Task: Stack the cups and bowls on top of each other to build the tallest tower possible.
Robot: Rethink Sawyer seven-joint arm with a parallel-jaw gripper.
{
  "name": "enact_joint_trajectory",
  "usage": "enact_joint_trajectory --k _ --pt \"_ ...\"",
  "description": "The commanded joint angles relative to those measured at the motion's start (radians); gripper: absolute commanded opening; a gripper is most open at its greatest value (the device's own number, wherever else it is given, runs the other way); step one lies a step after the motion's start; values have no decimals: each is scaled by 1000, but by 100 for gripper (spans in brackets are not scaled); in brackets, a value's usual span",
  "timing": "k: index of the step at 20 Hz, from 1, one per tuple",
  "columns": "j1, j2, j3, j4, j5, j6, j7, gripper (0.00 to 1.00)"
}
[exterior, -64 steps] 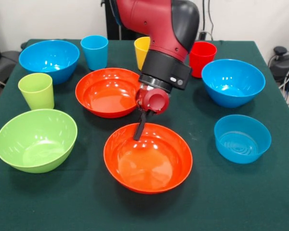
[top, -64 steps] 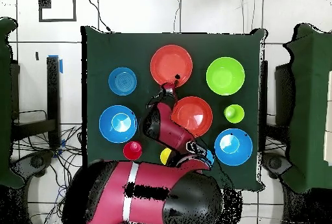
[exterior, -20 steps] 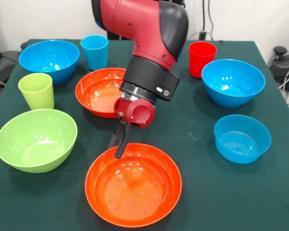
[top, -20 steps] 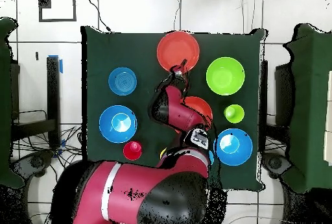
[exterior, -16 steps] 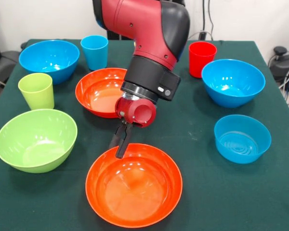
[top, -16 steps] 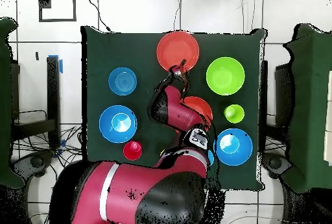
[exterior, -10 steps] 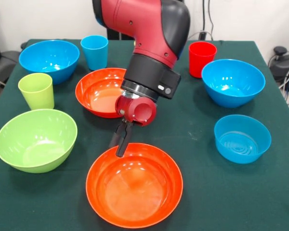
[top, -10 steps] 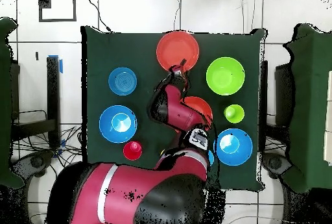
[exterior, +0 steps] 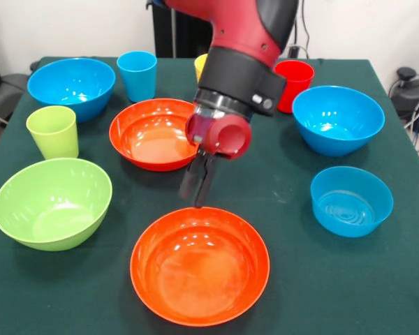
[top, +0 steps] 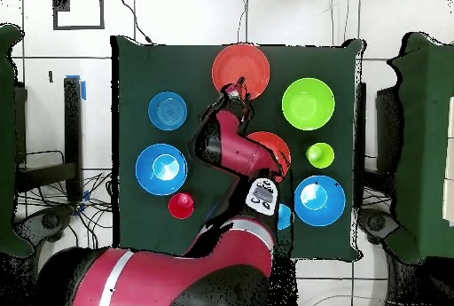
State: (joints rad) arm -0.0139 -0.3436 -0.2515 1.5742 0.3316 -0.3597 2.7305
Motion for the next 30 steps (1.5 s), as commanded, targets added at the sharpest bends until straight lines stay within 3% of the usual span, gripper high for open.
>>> enact_joint_trajectory --k 1,5,8,11,14,15,18,19,21,23,25,27,30 --pt "13 -51 65 46 -88 145 3 100" --pt "-33 -82 144 104 -147 176 24 100" --pt "-28 -63 144 109 -147 149 46 100" --pt "-43 -69 167 122 -173 185 30 100" --pt "-153 -91 305 141 -349 257 -81 100" --pt "-176 -93 336 141 -410 308 -146 100" --pt "-203 -111 385 144 -515 388 -220 100" --pt "-244 -133 453 161 -560 486 -282 100" --pt "-284 -164 530 193 -574 675 -345 100" --pt "-313 -189 594 226 -604 785 -390 100" --pt "-345 -206 657 265 -576 946 -406 100" --pt "-359 -225 694 301 -568 1009 -410 100" --pt "-369 -257 733 340 -572 1022 -409 100"
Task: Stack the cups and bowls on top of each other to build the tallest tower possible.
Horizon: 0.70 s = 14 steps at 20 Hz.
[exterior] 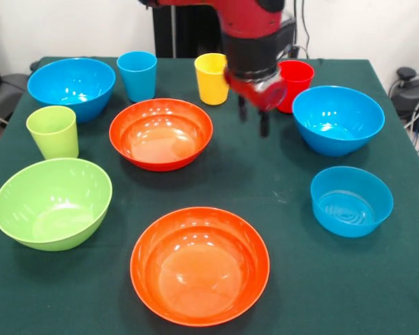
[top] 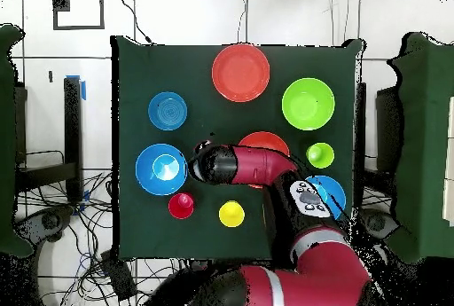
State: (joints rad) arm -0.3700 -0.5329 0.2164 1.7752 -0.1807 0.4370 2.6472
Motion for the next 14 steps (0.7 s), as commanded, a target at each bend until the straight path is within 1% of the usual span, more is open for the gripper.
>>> enact_joint_trajectory --k 1,2,3,5,6,8,9,10,11,12,13,14 --pt "-10 -87 277 155 -64 210 -316 100" --pt "-1 -103 272 161 -67 197 -298 100" --pt "-2 -125 286 181 -66 157 -272 100" --pt "27 -177 264 192 -77 85 -201 100" --pt "34 -192 261 191 -75 83 -186 100" --pt "39 -242 269 204 -61 84 -163 100" --pt "45 -284 265 222 -46 99 -146 100" --pt "46 -301 268 233 -36 101 -137 100" --pt "28 -338 274 258 -28 101 -141 100" --pt "25 -353 279 271 -23 102 -138 100" --pt "3 -340 280 257 -26 116 -156 100" --pt "-1 -344 283 263 -30 114 -159 100"
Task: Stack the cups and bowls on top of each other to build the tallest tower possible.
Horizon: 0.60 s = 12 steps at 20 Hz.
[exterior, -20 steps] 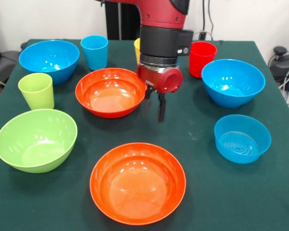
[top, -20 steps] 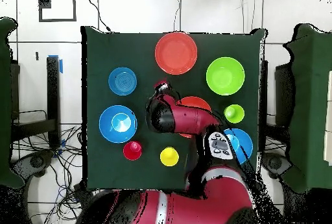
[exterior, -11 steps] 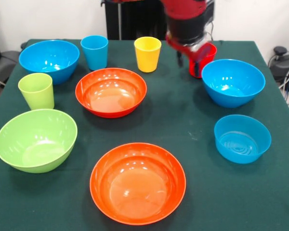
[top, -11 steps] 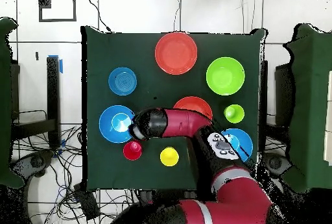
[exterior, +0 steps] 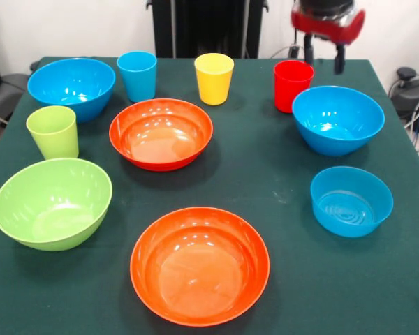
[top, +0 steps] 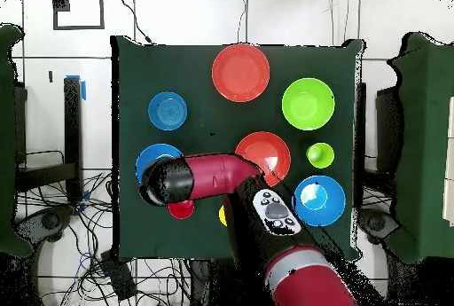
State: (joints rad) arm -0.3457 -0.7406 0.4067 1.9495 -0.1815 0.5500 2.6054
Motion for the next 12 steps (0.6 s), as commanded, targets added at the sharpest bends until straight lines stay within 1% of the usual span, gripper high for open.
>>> enact_joint_trajectory --k 1,2,3,6,8,9,11,12 --pt "-40 -109 83 51 -50 12 -140 100" --pt "-46 -105 85 54 -56 10 -143 100" --pt "-48 -75 72 19 -75 18 -154 100" --pt "-50 -39 59 -13 -109 43 -174 100" --pt "-45 -23 48 -43 -133 82 -196 100" --pt "-38 -14 39 -71 -157 118 -215 100" --pt "-20 -1 23 -111 -201 156 -229 100" --pt "-16 6 20 -121 -219 160 -233 100"
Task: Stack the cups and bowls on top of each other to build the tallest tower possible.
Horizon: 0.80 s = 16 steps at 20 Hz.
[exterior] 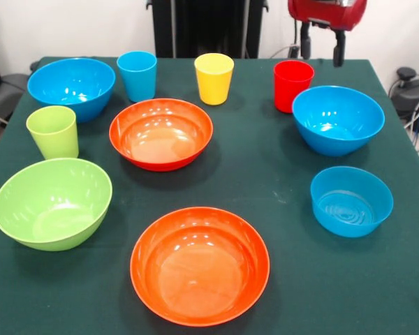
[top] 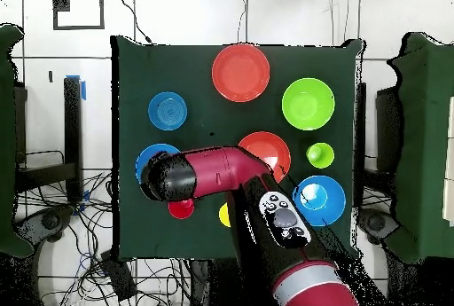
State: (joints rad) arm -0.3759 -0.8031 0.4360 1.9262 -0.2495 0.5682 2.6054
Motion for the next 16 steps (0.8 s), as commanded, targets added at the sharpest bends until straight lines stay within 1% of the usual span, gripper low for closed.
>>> enact_joint_trajectory --k 1,5,11,16 --pt "19 82 -14 -106 -168 150 -231 100" --pt "20 123 -18 -124 -232 124 -219 100" --pt "4 183 -2 -136 -293 86 -216 100" --pt "6 210 -4 -146 -336 58 -195 100"
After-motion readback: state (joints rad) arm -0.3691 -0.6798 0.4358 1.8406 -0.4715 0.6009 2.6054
